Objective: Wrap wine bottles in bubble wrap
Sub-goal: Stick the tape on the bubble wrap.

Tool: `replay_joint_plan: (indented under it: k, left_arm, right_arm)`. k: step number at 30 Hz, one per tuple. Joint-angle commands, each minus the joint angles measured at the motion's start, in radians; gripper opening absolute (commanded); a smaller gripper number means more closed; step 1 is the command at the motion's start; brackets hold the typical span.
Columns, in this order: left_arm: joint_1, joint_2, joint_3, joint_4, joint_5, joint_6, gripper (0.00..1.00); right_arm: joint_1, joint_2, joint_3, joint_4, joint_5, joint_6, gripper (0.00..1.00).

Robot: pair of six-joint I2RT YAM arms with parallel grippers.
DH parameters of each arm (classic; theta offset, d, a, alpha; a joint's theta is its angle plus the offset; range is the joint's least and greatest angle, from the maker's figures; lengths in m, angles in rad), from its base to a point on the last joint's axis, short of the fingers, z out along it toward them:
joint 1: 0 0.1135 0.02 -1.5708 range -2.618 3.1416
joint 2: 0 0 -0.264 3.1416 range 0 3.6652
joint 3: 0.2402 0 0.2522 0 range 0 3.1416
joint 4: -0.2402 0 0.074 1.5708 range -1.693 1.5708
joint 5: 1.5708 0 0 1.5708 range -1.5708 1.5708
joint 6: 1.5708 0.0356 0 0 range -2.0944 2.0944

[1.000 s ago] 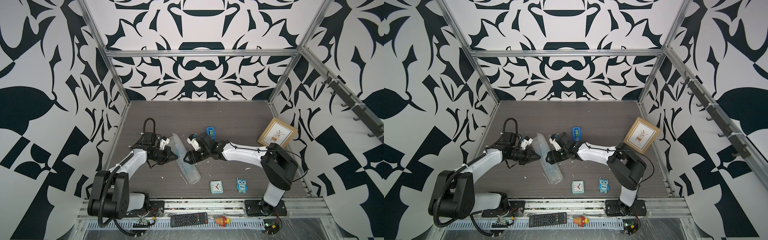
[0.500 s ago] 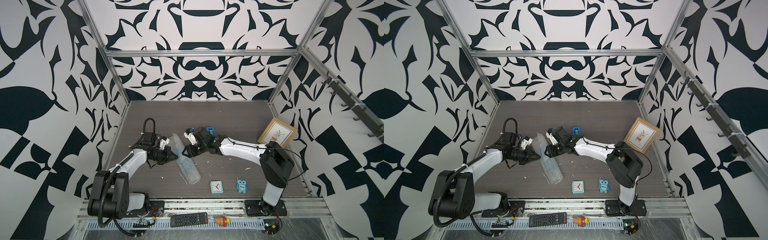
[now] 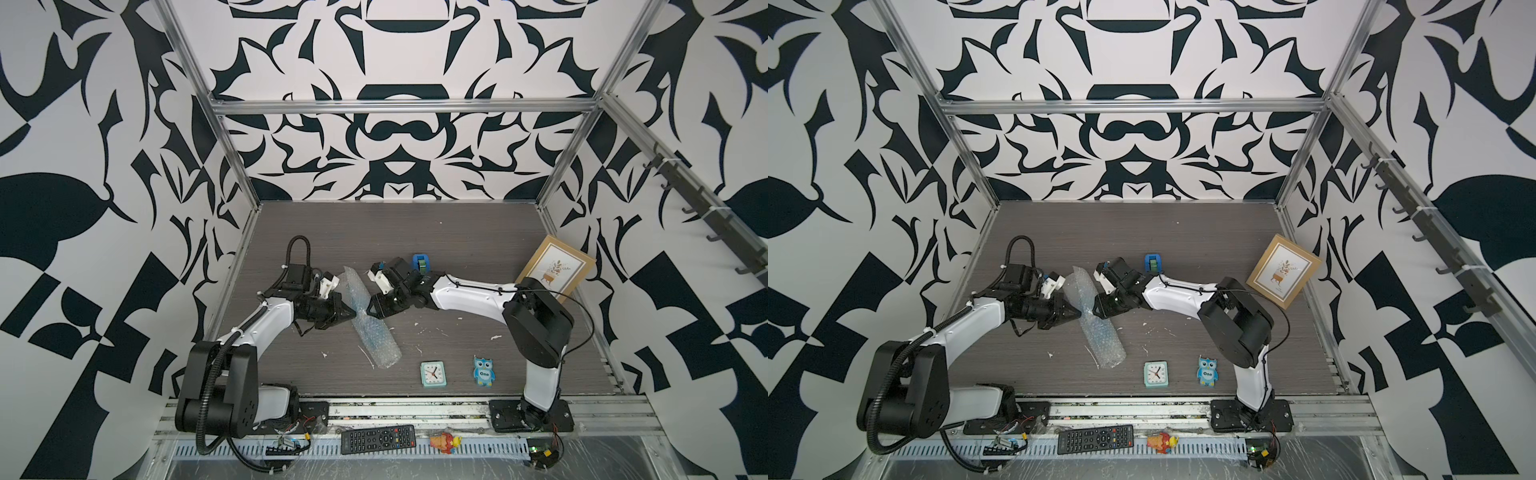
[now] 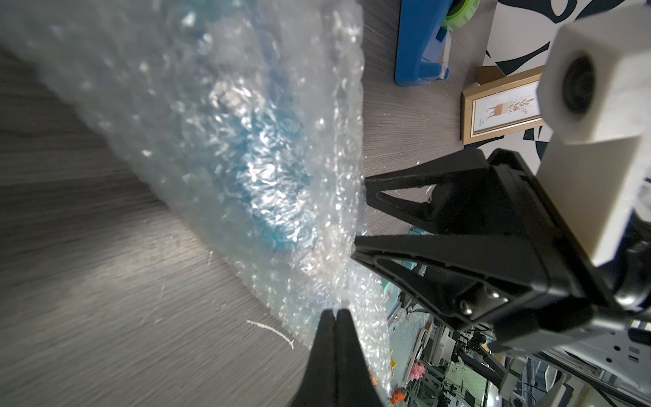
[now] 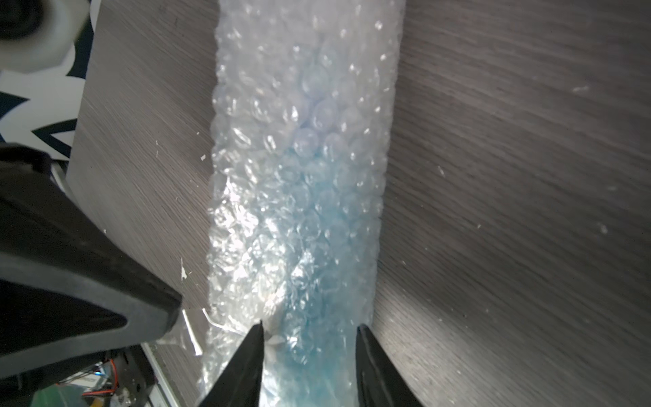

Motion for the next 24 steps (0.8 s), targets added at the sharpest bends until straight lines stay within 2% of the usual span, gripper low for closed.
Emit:
replay_joint_plan:
  k: [1, 6, 14, 18, 20, 24]
  left_arm:
    - [0.004, -0.005, -0.023, 0.004, 0.008, -0.003, 0.00]
    - [0.005, -0.013, -0.031, 0.002, -0.004, -0.012, 0.00]
    - [0.004, -0.013, -0.062, 0.001, -0.037, -0.025, 0.00]
    - [0.004, -0.012, -0.073, -0.001, -0.059, -0.029, 0.00]
    - [0.003, -0.010, -0.074, -0.001, -0.067, -0.031, 0.00]
    - [0.002, -0.005, -0.083, 0.010, -0.083, -0.037, 0.00]
  right_arm:
    - [0.011, -0.093, 0.009, -0.058, 0.077, -0.035, 0.58]
    - [0.061, -0.157, -0.015, -0.114, 0.199, -0.090, 0.68]
    - [0.144, -0.099, 0.021, -0.171, 0.243, -0.091, 0.74]
    - [0.163, -0.049, 0.063, -0.227, 0.279, -0.087, 0.77]
    - [0.170, -0.019, 0.084, -0.259, 0.291, -0.086, 0.83]
    - [0.174, 0.009, 0.086, -0.268, 0.295, -0.082, 0.83]
